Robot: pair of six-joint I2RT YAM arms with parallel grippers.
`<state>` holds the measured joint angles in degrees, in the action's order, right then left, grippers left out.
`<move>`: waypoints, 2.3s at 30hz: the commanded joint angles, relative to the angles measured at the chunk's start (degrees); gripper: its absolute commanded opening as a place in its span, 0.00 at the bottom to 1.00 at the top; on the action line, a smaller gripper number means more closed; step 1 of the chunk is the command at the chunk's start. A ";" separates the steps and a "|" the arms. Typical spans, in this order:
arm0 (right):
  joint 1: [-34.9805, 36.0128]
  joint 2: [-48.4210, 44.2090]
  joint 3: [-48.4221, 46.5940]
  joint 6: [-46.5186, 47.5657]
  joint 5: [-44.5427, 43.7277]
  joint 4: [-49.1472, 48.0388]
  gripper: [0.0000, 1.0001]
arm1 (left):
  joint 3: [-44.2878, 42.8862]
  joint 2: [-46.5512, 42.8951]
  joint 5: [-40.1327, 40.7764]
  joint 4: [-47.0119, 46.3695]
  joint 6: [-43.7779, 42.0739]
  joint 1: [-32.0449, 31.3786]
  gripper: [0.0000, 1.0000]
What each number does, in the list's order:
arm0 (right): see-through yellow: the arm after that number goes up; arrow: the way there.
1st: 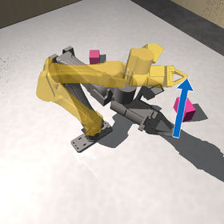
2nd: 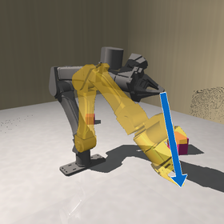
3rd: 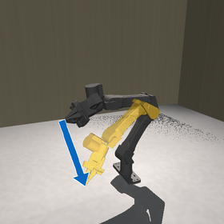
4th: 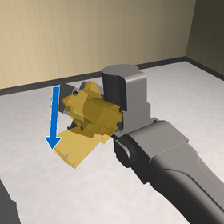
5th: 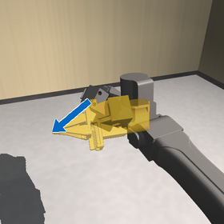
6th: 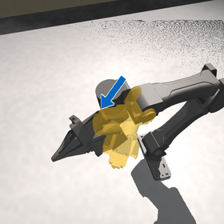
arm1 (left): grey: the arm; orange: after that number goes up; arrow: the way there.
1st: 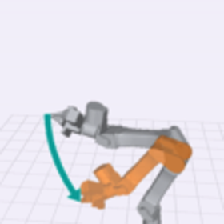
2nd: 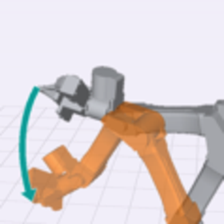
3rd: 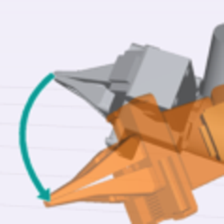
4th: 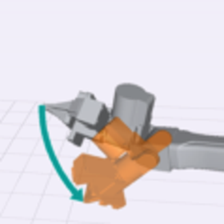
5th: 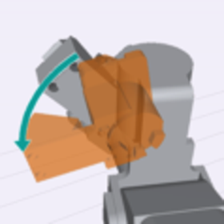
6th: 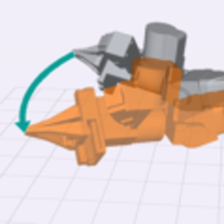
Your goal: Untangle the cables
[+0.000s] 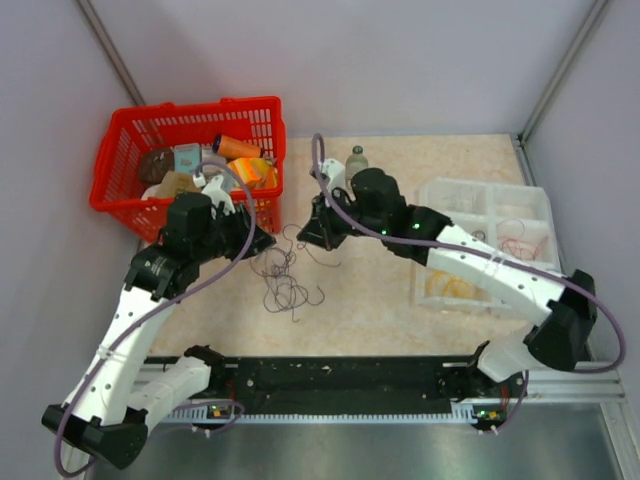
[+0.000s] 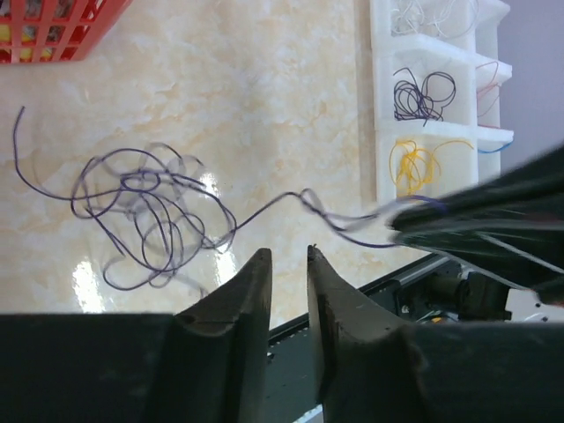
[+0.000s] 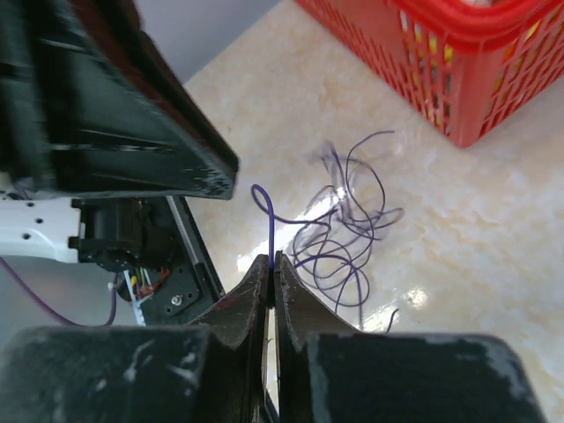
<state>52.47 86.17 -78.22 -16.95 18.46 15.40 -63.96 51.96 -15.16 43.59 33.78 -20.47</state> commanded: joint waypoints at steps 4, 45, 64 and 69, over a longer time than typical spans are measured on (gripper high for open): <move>0.53 -10.50 -4.13 -0.80 -5.80 1.39 0.00 | 0.94 0.33 -0.84 -2.90 -1.17 0.34 0.00; 0.62 -7.07 -40.17 -9.33 -7.21 6.84 0.00 | 11.33 13.15 -5.70 -32.27 -1.08 -9.33 0.84; 0.62 -14.01 -48.07 9.10 -32.76 9.56 0.00 | 13.85 8.44 26.04 -9.07 -1.88 -8.62 0.00; 0.62 -14.89 -53.61 21.15 -43.22 7.90 0.00 | 18.17 -1.58 37.02 -0.72 2.25 -4.76 0.00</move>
<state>52.51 74.22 -126.74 -8.62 -12.38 27.44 -47.55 56.75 10.09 35.07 32.29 -28.12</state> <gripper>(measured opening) 0.008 0.013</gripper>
